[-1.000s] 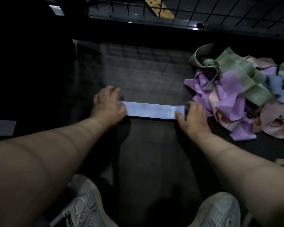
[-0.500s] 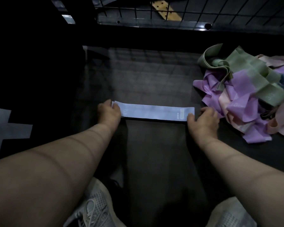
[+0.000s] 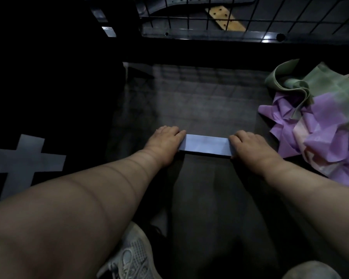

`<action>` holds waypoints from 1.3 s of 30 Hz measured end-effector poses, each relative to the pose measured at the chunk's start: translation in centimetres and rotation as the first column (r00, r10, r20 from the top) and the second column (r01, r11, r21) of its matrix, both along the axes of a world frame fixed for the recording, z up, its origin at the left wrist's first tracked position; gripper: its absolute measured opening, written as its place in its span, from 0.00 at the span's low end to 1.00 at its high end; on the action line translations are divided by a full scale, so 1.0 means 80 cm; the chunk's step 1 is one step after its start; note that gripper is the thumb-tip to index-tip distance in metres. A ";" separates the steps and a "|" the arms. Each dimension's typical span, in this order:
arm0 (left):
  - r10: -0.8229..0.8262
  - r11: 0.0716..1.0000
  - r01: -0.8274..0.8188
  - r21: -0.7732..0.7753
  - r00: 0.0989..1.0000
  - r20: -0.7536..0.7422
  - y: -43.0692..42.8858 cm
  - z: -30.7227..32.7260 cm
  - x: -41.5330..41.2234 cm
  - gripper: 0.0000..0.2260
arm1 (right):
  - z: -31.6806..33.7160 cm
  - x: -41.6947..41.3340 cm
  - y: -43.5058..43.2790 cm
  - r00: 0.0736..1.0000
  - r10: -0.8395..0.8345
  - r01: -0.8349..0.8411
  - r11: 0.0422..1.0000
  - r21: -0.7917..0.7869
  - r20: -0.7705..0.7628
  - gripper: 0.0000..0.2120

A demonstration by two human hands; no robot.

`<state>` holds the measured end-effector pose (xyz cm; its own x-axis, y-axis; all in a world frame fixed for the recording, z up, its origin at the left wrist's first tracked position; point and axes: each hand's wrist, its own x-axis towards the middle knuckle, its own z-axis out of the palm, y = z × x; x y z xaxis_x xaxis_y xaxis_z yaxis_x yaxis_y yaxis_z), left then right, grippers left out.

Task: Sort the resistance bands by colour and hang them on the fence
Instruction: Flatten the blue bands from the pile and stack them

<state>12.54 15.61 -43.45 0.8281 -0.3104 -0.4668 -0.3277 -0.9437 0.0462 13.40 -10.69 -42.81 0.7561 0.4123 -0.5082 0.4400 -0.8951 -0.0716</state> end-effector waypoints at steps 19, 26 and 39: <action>0.918 0.182 -0.911 -0.370 0.292 -0.268 -0.018 0.016 -0.044 0.07 | -0.011 -0.041 -0.009 0.411 -0.896 0.856 0.315 0.409 -0.171 0.16; 0.948 0.064 -0.906 -0.418 0.187 -0.259 -0.016 0.001 -0.042 0.09 | -0.012 -0.045 -0.014 0.437 -0.884 0.836 0.331 0.436 -0.166 0.16; 0.053 0.999 -0.053 0.006 0.996 0.068 -0.014 0.007 -0.030 0.29 | -0.014 -0.033 0.002 0.988 -0.142 0.128 0.973 0.191 0.060 0.22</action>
<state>10.15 14.50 -42.86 0.8733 -0.2619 -0.4109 -0.2795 -0.9600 0.0179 10.76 -10.51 -43.90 0.8433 0.3859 -0.3740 0.3261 -0.9207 -0.2147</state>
